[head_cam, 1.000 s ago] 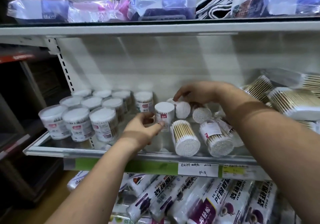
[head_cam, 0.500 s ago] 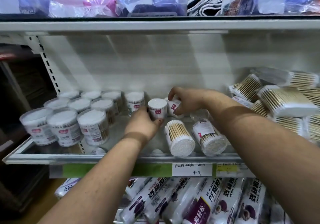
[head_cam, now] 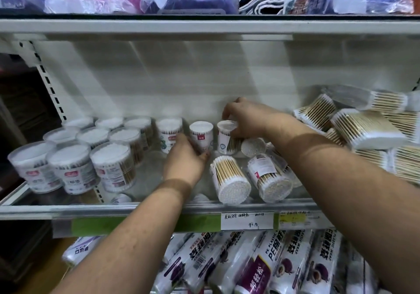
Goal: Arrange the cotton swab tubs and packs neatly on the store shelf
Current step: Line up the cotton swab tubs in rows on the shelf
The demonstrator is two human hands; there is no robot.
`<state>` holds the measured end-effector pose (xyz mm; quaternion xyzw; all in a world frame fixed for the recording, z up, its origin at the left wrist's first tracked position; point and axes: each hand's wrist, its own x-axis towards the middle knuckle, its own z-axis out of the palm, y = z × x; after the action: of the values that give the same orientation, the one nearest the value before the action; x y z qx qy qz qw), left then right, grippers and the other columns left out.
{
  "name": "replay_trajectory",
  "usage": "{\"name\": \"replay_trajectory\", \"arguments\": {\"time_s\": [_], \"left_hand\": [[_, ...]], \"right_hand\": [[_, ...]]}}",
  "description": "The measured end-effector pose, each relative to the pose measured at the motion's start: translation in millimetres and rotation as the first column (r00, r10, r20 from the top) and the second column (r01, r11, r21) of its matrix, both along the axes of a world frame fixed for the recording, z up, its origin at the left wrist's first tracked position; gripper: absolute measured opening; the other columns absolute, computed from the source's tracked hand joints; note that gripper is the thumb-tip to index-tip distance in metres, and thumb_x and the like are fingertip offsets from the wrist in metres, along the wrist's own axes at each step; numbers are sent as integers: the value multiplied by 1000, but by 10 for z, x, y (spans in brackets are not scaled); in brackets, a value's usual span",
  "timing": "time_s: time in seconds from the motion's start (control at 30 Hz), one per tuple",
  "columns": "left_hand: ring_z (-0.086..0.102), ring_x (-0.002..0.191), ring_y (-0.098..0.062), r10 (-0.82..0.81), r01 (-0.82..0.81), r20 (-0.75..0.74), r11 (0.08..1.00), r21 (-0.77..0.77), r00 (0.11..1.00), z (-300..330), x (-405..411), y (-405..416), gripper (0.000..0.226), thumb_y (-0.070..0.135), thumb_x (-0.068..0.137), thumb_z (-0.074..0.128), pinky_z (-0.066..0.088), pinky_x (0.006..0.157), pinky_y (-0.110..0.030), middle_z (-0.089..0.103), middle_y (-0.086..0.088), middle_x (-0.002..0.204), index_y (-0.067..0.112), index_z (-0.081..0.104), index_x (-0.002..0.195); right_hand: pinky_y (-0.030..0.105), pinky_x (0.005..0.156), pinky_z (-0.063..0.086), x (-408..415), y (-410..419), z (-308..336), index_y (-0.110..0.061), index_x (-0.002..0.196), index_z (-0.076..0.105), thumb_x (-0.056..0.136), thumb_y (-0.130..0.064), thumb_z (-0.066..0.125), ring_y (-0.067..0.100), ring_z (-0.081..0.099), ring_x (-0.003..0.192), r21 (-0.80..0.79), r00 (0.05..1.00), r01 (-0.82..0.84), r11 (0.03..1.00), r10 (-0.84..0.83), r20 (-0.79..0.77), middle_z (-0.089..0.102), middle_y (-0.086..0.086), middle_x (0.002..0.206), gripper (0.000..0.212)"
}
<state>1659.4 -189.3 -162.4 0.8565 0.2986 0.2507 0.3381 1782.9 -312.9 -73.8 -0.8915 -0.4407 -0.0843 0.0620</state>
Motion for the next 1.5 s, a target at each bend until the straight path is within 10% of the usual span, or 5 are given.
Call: {"name": "replay_trajectory", "arguments": {"time_s": [0.77, 1.13, 1.33, 1.5], "left_hand": [[57, 112, -21, -99, 139, -149, 950, 281, 984, 17, -95, -59, 32, 31, 94, 51, 49, 92, -37, 57, 1, 127, 33, 54, 126], [62, 90, -4, -372, 374, 45, 915, -154, 927, 154, -256, -160, 48, 64, 90, 48, 45, 76, -23, 71, 10, 96, 24, 71, 104], [58, 64, -15, -229, 239, 82, 959, -153, 970, 126, -170, -69, 33, 34, 97, 52, 46, 67, -26, 70, -3, 74, 11, 72, 86], [63, 99, -23, -120, 143, 197, 984, -103, 973, 138, -170, -65, 40, 1, 89, 41, 49, 92, -32, 67, -4, 110, 17, 62, 119]], "right_hand": [[25, 79, 34, -57, 20, -84, -26, 123, 57, 90, -23, 68, 21, 55, 113, 37, 1000, 6, 999, -5, -10, 59, 1, 128, 35], [35, 85, 48, -194, -256, 85, -19, 121, 63, 91, -53, 58, 25, 61, 103, -177, 968, 242, 954, -250, -22, 65, 4, 119, 45], [35, 87, 45, -209, -294, -41, -21, 129, 55, 90, -52, 61, 27, 59, 112, -201, 961, 247, 948, -267, -74, 61, 5, 127, 50], [34, 90, 45, -145, -328, -19, -14, 126, 59, 98, -44, 50, 30, 59, 112, -170, 946, 294, 941, -312, -91, 63, 10, 126, 42]]}}
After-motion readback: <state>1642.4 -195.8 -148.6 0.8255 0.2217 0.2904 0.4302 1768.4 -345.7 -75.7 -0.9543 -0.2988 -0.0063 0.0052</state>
